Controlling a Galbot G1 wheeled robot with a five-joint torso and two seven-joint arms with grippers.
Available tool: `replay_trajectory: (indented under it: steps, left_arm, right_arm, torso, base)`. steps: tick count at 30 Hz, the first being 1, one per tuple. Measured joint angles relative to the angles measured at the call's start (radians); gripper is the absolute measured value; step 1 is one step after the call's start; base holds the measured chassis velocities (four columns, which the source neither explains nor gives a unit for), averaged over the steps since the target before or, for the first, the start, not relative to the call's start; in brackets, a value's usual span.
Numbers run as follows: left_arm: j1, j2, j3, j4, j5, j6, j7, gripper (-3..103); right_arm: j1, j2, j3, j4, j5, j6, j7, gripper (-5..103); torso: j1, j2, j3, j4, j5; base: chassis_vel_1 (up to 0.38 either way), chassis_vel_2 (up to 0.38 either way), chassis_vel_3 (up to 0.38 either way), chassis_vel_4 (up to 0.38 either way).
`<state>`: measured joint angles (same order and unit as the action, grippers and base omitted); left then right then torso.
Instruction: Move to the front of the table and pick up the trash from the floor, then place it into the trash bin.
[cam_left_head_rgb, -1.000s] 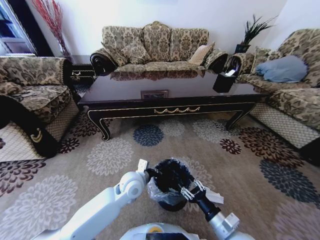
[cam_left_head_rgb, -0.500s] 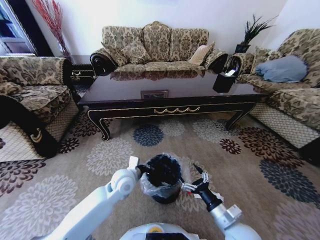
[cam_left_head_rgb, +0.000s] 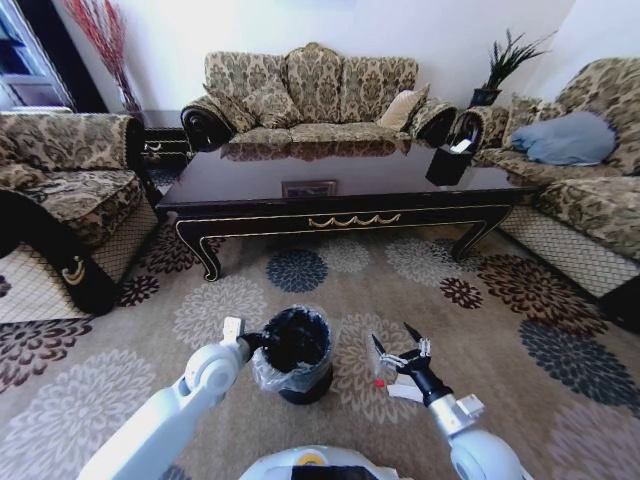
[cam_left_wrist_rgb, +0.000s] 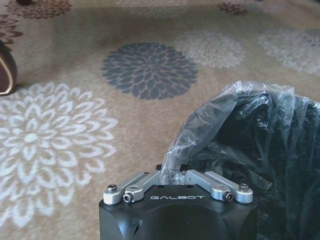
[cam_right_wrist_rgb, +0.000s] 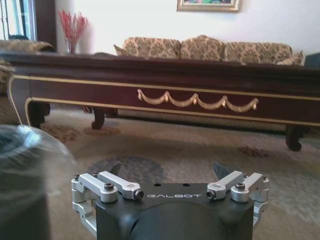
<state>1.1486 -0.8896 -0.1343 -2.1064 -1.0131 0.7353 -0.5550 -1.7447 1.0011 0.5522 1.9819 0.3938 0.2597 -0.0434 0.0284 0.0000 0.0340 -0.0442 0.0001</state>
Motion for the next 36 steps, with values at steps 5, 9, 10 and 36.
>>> replay_trajectory:
  steps: [5, 9, 10, 36]
  left_arm:
    - [0.057, 0.004, -0.041, -0.023, 0.021, -0.005, 0.024, 3]
    - [0.104, 0.002, -0.067, -0.046, 0.036, -0.011, 0.035, 3]
    - [0.146, -0.003, -0.095, -0.067, 0.051, -0.015, 0.046, 3]
    - [0.189, -0.015, -0.143, -0.110, 0.084, -0.025, 0.054, 3]
  right_arm:
    - [0.036, -0.020, 0.009, -0.140, 0.023, 0.034, -0.042, 100]
    - [0.047, -0.028, 0.012, -0.210, 0.039, 0.048, -0.055, 100]
    - [0.061, -0.034, 0.017, -0.275, 0.045, 0.064, -0.064, 100]
    - [0.198, -0.004, -0.055, -0.777, -0.017, 0.133, -0.126, 100]
  torso:
    - [0.000, 0.000, 0.000, 0.0000, 0.0000]
    - [0.000, 0.000, 0.000, 0.0000, 0.0001]
    - [0.000, 0.000, 0.000, 0.0001, -0.0001]
    - [0.000, 0.000, 0.000, 0.0000, -0.0001]
  base:
    - [0.000, 0.000, 0.000, 0.000]
    - [0.000, 0.000, 0.000, 0.000]
    - [0.000, 0.000, 0.000, 0.000]
    - [0.000, 0.000, 0.000, 0.000]
